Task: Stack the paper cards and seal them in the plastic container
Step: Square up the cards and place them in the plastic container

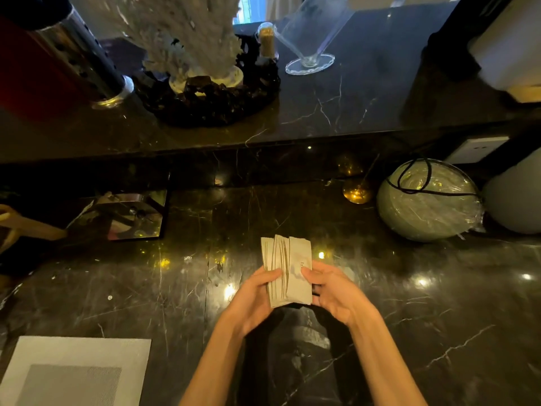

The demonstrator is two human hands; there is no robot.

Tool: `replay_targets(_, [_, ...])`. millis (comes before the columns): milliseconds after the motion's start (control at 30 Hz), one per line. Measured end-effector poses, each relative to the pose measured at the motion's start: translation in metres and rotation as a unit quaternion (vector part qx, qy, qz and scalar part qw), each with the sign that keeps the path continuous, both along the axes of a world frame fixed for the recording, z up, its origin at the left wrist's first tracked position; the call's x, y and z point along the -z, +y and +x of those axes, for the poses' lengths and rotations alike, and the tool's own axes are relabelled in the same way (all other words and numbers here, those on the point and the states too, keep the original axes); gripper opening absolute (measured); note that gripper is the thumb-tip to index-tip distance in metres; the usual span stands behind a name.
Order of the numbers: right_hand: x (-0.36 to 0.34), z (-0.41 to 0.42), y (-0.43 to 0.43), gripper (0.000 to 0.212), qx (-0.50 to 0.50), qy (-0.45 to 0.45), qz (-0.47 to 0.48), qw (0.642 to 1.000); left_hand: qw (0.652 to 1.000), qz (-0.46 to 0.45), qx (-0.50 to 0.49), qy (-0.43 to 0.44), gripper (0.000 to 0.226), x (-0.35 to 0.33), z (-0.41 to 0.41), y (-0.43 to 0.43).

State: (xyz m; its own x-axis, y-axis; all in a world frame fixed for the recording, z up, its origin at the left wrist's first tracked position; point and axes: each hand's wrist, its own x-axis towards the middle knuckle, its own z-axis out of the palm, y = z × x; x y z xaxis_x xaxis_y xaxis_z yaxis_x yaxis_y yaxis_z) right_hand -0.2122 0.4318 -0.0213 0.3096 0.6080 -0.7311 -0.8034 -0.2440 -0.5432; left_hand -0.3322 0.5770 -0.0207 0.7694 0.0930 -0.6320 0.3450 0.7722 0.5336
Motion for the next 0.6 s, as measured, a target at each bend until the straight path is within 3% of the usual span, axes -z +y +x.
replay_targets(200, [-0.020,-0.013,-0.011,0.024,-0.009,-0.058,-0.035,0.998,0.999,0.048,-0.004,0.023,0.037,-0.019,-0.016,-0.014])
replay_targets(333, [-0.048,-0.009,-0.020,0.025,0.020,-0.119,-0.070,0.990,0.998,0.058,-0.027,0.018,0.039,-0.030,-0.024,-0.022])
replay_targets(433, [-0.072,-0.015,-0.020,0.020,-0.034,-0.191,-0.064,0.979,0.998,0.046,-0.022,-0.025,0.043,-0.048,-0.022,-0.029])
replay_targets(600, [-0.087,-0.027,-0.030,0.018,-0.038,-0.170,-0.044,0.984,0.994,0.096,-0.024,-0.036,0.044,-0.069,-0.028,-0.034])
